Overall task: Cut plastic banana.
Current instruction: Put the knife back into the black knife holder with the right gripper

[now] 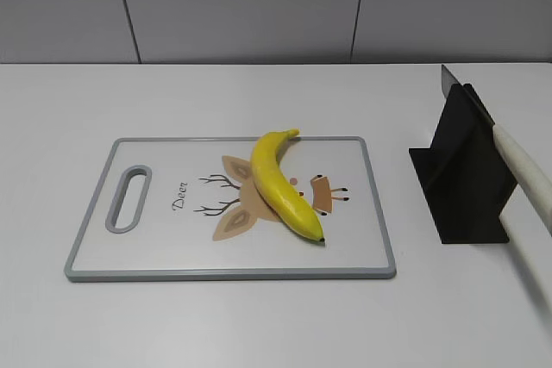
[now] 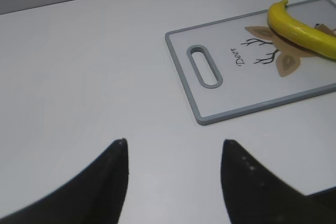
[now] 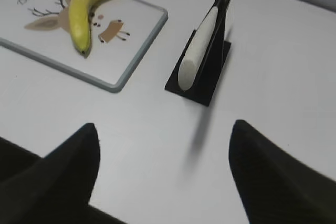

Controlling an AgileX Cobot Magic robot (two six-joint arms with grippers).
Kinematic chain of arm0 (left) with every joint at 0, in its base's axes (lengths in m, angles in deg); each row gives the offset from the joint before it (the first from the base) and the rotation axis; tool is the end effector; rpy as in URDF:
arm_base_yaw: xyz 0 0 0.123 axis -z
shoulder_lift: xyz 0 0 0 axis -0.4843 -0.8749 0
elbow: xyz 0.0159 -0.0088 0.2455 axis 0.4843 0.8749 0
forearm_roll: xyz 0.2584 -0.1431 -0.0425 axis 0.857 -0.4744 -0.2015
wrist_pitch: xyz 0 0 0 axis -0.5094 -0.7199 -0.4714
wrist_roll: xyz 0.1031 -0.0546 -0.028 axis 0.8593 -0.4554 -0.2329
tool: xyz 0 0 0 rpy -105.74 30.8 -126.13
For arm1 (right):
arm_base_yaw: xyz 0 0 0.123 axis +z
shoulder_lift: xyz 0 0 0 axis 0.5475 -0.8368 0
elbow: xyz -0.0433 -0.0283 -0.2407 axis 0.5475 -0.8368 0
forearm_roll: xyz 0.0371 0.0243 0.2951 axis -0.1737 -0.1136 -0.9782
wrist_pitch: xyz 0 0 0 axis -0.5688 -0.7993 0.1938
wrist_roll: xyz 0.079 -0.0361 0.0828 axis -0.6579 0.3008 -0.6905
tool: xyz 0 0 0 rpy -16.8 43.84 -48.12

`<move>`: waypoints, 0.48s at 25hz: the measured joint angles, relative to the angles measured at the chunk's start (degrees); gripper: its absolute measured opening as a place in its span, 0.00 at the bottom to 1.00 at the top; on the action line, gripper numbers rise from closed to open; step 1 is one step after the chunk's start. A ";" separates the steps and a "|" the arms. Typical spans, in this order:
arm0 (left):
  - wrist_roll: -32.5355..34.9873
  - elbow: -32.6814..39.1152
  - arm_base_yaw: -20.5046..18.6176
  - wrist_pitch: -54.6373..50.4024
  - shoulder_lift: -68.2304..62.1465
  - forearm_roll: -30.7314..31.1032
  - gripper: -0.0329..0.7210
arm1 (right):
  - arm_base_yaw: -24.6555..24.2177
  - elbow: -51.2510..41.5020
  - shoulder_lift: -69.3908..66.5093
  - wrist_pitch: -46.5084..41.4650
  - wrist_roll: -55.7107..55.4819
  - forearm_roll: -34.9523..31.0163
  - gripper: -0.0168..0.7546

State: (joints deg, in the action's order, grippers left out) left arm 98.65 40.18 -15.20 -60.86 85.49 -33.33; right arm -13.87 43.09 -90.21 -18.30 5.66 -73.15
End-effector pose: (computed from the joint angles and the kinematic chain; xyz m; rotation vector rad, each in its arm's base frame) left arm 0.0942 -0.0319 0.2821 0.4592 2.0301 -0.1205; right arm 0.1026 0.0439 0.2871 -0.4692 2.0164 0.2197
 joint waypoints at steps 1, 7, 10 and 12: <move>0.00 0.00 0.00 0.00 0.00 0.00 0.78 | 0.00 0.00 1.81 -0.04 0.00 -0.04 0.79; 0.00 0.00 0.00 0.12 0.00 0.14 0.78 | 0.00 0.00 3.66 -0.28 0.00 -0.23 0.79; 0.00 0.00 0.00 0.12 0.00 0.14 0.78 | 0.00 -0.04 3.66 -0.28 0.00 -0.51 0.79; 0.00 0.00 -0.30 0.12 0.00 0.09 0.78 | 0.00 -0.04 3.66 -0.28 0.00 -0.71 0.79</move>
State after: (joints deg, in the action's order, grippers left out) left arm 98.65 40.18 -15.51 -60.74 85.49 -33.24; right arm -13.87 43.04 -86.55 -18.58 5.66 -73.85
